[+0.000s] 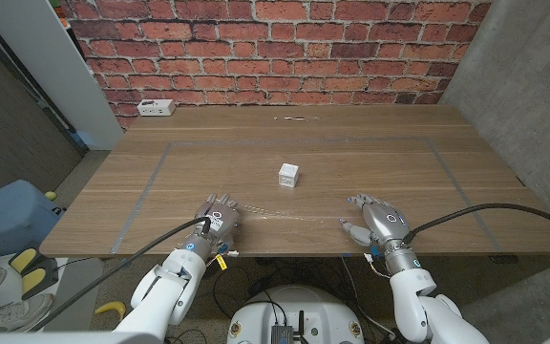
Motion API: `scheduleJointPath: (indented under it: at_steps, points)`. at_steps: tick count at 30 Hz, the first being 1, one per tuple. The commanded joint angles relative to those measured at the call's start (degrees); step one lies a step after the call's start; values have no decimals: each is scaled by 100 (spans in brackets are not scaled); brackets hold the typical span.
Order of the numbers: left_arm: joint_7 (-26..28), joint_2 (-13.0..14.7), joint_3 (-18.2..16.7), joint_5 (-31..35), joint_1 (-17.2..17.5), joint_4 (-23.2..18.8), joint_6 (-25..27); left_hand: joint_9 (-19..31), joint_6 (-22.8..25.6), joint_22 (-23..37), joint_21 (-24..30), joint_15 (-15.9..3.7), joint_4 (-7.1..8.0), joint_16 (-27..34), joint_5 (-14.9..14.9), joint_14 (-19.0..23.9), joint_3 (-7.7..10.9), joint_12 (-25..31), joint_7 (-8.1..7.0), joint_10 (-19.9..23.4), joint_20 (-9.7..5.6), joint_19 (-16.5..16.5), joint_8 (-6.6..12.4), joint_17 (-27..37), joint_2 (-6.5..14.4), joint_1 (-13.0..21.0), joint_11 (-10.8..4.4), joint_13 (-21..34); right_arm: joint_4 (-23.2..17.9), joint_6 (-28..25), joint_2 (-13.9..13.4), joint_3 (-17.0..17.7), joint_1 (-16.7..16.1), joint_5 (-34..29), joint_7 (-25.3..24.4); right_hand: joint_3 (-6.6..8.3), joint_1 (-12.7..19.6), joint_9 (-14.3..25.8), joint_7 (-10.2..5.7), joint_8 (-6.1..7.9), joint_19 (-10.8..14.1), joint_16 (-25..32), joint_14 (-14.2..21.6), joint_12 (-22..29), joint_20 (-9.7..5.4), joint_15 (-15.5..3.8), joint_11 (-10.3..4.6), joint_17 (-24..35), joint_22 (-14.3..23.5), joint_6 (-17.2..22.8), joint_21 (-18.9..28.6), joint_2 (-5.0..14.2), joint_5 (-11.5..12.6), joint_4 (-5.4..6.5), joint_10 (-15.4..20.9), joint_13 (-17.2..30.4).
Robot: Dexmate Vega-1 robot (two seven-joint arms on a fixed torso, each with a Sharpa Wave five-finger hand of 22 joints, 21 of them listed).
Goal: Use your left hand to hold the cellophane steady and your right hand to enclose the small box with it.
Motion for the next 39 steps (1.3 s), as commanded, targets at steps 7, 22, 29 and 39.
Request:
scheduleJointPath:
  at_steps: [7,22,29,39]
  points:
    - [1538,-53,90,-750,-36,337,239,52,441,22,86,-139,40,44,-55,374,-106,77,311,455,-39,241,87,14,313,7,-46,19,6,-76,80,-21,-22,-20,-103,37,-6,8,0,4,75,12,45,-16,-22,-201,-21,6,22,76,-24,16,-20,-15,57,15]
    - [2985,-187,-411,-3061,214,-18,38,953,-384,71,65,101,523,-43,12,271,210,-162,828,265,10,160,434,150,888,-161,235,153,-59,413,35,389,-450,559,-591,-120,-318,12,3,-31,57,1,-2,-45,-7,-156,29,-1,25,79,-103,-115,-69,87,31,18]
    - [940,739,-140,-2643,-183,-601,483,1343,-1076,46,-96,396,415,-189,-91,-516,-280,-461,777,-473,105,-248,593,46,-21,-644,399,176,-24,459,35,415,-491,606,-695,-190,-467,15,11,-43,52,2,-14,-55,-1,-142,47,0,27,77,-133,-160,-76,145,18,20]
    - [-292,1018,192,-1386,-283,-900,840,720,-1825,29,-198,604,264,-167,96,-1067,-932,-477,339,-1220,148,-664,-273,54,-768,-1176,407,118,-9,455,11,343,-404,532,-665,-215,-546,16,14,-54,61,9,-4,-55,-2,-150,47,0,28,74,-155,-156,-70,178,29,20]
